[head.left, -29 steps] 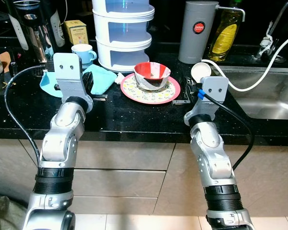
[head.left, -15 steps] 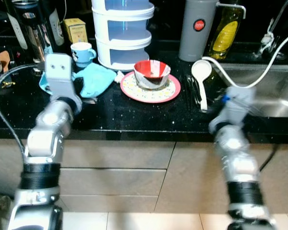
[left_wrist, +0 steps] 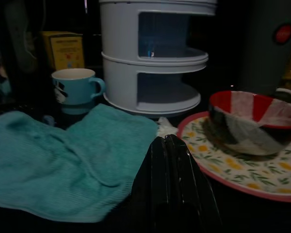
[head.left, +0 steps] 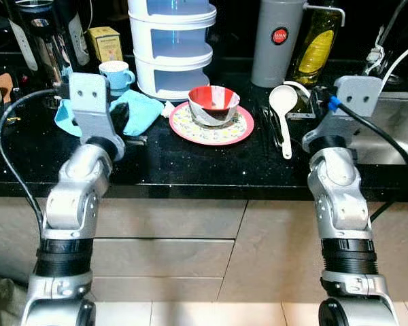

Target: Kitchen organization

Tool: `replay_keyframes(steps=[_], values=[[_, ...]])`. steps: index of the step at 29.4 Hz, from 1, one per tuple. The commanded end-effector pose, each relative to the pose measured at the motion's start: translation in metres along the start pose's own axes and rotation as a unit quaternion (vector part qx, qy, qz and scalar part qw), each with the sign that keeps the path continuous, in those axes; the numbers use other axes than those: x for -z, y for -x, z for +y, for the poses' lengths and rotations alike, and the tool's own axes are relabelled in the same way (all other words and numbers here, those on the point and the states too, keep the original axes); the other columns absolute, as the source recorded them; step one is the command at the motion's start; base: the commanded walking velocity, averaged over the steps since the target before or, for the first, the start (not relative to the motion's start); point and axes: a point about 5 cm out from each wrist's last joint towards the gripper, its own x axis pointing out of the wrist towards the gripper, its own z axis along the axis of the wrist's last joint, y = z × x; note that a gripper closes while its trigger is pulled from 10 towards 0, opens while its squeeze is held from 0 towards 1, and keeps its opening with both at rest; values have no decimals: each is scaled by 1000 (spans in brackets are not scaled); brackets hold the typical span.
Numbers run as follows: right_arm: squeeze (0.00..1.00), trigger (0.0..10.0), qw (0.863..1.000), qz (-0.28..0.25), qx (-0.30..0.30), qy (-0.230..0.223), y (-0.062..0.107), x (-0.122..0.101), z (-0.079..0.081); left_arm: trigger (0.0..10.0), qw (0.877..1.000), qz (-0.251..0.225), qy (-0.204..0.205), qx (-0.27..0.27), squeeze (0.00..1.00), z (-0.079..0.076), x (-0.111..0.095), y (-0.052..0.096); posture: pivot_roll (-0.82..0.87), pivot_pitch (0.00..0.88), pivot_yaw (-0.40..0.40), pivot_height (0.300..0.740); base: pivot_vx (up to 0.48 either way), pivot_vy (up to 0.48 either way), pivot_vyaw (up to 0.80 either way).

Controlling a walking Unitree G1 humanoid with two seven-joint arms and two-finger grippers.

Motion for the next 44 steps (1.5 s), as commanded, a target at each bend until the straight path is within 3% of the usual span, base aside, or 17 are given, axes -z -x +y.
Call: replay_keyframes(steps=[1,5,24,44], values=[[0,10000,1000,7,-3,-3,4,2,1,10000,1000,2,-11,-3,0,2,4,2,-58,59,-7,740,0,0,0],[0,10000,1000,15,-14,-4,6,4,3,10000,999,14,-39,-2,0,2,11,4,-67,53,-6,740,0,0,0],[0,10000,998,33,-38,-33,6,8,16,10000,999,9,-1,-46,0,1,16,-1,-94,20,-51,740,0,0,0],[0,10000,998,43,-37,-33,11,12,16,10000,998,1,-22,-67,0,12,12,-5,-101,18,-43,740,0,0,0]])
